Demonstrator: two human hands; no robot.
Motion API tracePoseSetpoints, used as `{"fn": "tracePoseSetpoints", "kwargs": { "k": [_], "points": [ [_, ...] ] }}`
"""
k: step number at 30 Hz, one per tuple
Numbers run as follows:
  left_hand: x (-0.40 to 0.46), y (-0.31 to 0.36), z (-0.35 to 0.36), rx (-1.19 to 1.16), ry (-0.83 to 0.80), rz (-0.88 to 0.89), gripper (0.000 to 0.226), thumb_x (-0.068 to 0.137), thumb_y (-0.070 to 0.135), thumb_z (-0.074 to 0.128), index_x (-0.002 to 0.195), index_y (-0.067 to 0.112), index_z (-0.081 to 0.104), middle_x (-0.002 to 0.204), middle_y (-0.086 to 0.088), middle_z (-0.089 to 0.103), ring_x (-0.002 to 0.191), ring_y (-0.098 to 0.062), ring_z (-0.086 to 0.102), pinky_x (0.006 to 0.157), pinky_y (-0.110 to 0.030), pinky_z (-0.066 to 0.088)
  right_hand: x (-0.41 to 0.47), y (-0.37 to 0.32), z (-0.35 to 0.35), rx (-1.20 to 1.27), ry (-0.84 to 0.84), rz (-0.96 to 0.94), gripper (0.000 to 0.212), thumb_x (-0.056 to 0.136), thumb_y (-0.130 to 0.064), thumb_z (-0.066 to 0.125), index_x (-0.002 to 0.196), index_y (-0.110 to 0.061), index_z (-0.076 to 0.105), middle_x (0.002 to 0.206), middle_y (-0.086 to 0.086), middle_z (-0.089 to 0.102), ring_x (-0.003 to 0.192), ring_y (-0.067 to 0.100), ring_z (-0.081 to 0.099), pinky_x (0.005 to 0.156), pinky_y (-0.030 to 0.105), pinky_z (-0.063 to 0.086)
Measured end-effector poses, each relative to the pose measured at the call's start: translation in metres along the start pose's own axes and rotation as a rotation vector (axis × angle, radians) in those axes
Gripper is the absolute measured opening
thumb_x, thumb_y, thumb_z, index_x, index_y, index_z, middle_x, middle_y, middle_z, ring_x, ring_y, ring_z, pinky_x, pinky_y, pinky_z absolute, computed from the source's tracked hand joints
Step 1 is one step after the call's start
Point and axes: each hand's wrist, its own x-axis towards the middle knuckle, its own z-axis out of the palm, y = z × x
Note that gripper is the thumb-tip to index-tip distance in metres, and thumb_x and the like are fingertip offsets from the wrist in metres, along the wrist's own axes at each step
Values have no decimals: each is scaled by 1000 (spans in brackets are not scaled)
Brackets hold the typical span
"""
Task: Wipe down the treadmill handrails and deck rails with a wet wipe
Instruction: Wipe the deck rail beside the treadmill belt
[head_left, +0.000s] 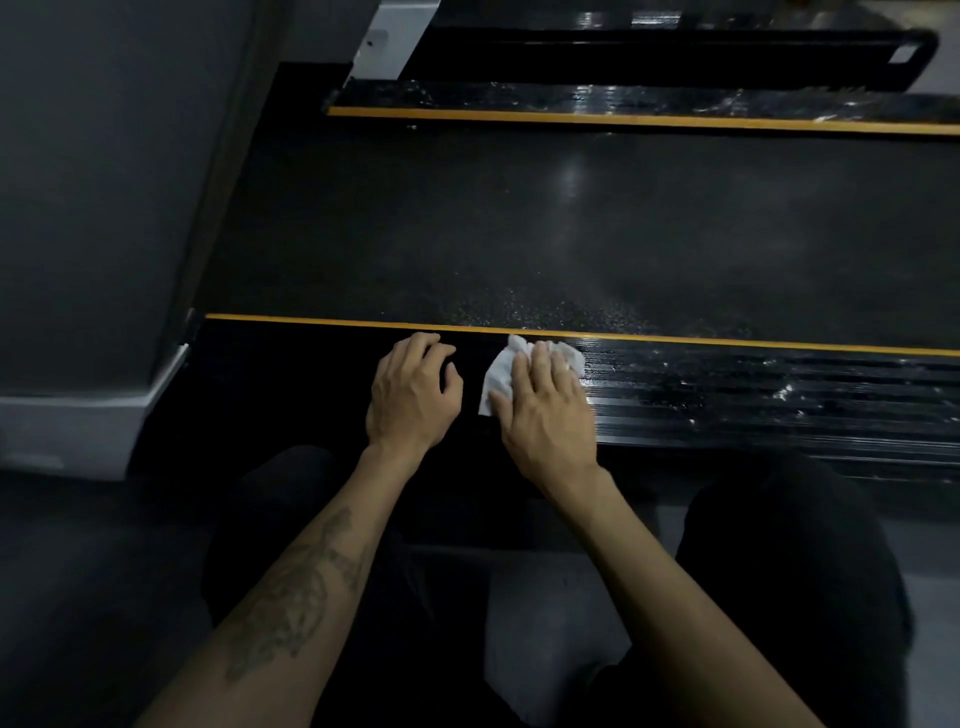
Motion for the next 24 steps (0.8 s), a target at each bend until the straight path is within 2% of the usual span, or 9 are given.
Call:
{"fn": "tracePoseSetpoints", "kwargs": {
  "k": [3,5,9,11,14,16,20,24],
  "points": [
    [0,1,-2,3,-23,-5,26,93,18,62,115,10,72,120,-6,66,111,-27,62,91,-42,48,16,8,-7,-14,11,-103,56,112,-40,15,161,-13,23,169,13,18,157,27,11,126,39,10],
    [0,2,-5,0,-29,-5,26,94,19,62,116,10,72,121,-6,66,111,-27,62,92,-43,48,24,20,-12,-8,10,-95,54,112,-38,15,161,-16,21,170,10,17,158,24,11,126,38,10],
    [-1,4,-5,-1,-31,11,25,95,18,62,115,7,73,121,-8,67,112,-29,63,92,-44,49,-4,9,-1,-21,19,11,59,111,-39,14,163,-9,18,170,19,13,158,31,9,128,43,11],
    [0,4,-6,0,-44,17,26,96,18,61,116,7,73,121,-8,67,113,-29,62,92,-44,50,-9,-2,3,17,17,-12,59,110,-40,18,162,-11,23,168,22,15,157,34,11,127,45,12],
    [-1,5,-8,-9,-46,11,25,96,17,61,116,7,73,121,-8,67,112,-29,62,91,-45,50,7,0,-2,31,19,-82,56,111,-41,22,161,-17,24,170,15,14,158,31,10,127,43,11],
    [-1,5,-9,-13,-39,9,25,95,17,61,115,7,73,121,-7,67,111,-29,63,91,-45,50,12,8,-4,19,11,-52,57,111,-42,21,163,-19,20,171,13,11,158,29,8,128,41,8],
    [-2,4,-7,-14,-31,14,25,95,17,61,114,7,74,120,-6,67,111,-28,63,91,-45,51,-10,5,3,38,46,59,61,110,-43,21,163,-12,21,170,19,12,158,31,8,129,42,9],
    [-2,4,-8,-27,-27,20,24,96,18,60,113,8,73,119,-6,68,110,-27,63,89,-44,51,-3,-1,3,55,6,-58,60,110,-42,21,164,-16,17,171,15,8,159,29,3,129,42,5]
  ]
}}
